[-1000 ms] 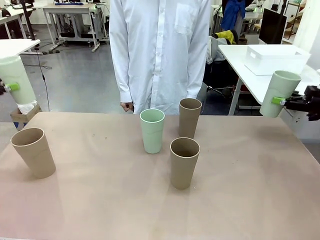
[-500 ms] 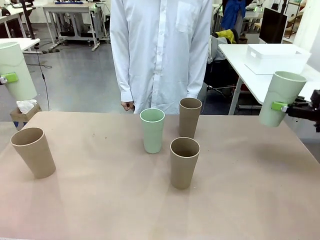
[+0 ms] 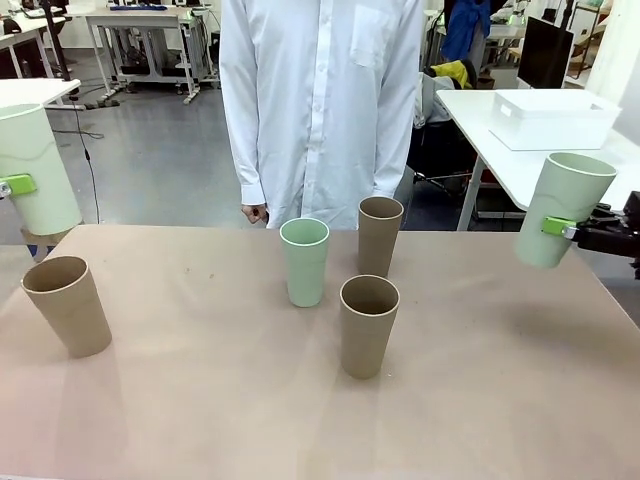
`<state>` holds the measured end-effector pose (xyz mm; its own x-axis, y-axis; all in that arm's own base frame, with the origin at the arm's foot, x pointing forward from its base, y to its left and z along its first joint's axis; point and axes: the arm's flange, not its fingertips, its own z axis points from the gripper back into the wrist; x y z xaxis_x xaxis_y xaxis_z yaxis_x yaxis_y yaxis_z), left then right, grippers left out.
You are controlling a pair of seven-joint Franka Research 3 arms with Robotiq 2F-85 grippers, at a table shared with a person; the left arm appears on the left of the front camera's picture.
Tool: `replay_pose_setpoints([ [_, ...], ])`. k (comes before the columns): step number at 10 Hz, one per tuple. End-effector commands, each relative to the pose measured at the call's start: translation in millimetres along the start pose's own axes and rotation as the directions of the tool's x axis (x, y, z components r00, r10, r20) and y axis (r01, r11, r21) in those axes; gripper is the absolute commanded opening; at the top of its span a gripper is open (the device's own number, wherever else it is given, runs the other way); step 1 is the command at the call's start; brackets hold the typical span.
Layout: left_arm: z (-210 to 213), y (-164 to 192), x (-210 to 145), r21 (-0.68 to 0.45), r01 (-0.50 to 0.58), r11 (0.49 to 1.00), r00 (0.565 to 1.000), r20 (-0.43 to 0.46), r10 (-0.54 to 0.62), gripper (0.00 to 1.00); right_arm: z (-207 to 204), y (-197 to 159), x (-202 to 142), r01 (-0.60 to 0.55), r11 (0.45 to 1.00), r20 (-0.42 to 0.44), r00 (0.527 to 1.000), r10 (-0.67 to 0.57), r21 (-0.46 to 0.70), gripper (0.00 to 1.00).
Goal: Stack the cups and store them in the basket.
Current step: Pick up two Reusable plastic cups , one in each hand.
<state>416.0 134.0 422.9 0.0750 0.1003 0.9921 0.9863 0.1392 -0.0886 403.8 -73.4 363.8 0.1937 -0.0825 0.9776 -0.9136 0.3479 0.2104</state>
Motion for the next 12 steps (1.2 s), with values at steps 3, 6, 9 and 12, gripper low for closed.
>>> replay_pose_setpoints([
  [3, -22.8, -16.5, -0.8, -0.057, 0.021, 0.998, 1.000, 0.010, -0.021, 0.86, 0.2, -2.0, -0.7, 0.002, 1.000, -0.001, 1.000, -0.002, -0.001, 0.86],
  [6, -88.0, -60.4, -1.4, -0.135, 0.098, 0.986, 0.995, 0.041, -0.093, 0.86, -33.4, 38.5, 17.2, -0.064, 0.995, 0.021, 0.998, 0.062, 0.078, 0.86],
  [9, -116.5, -78.2, -16.1, -0.202, 0.078, 0.976, 0.997, 0.002, -0.079, 0.86, -60.2, 61.7, 13.9, -0.047, 0.989, -0.009, 0.999, 0.049, 0.140, 0.86],
  [12, -120.9, -81.6, -23.7, -0.230, 0.084, 0.970, 0.996, -0.015, -0.090, 0.86, -67.7, 86.4, 6.5, -0.057, 0.985, -0.034, 0.997, 0.064, 0.161, 0.86],
])
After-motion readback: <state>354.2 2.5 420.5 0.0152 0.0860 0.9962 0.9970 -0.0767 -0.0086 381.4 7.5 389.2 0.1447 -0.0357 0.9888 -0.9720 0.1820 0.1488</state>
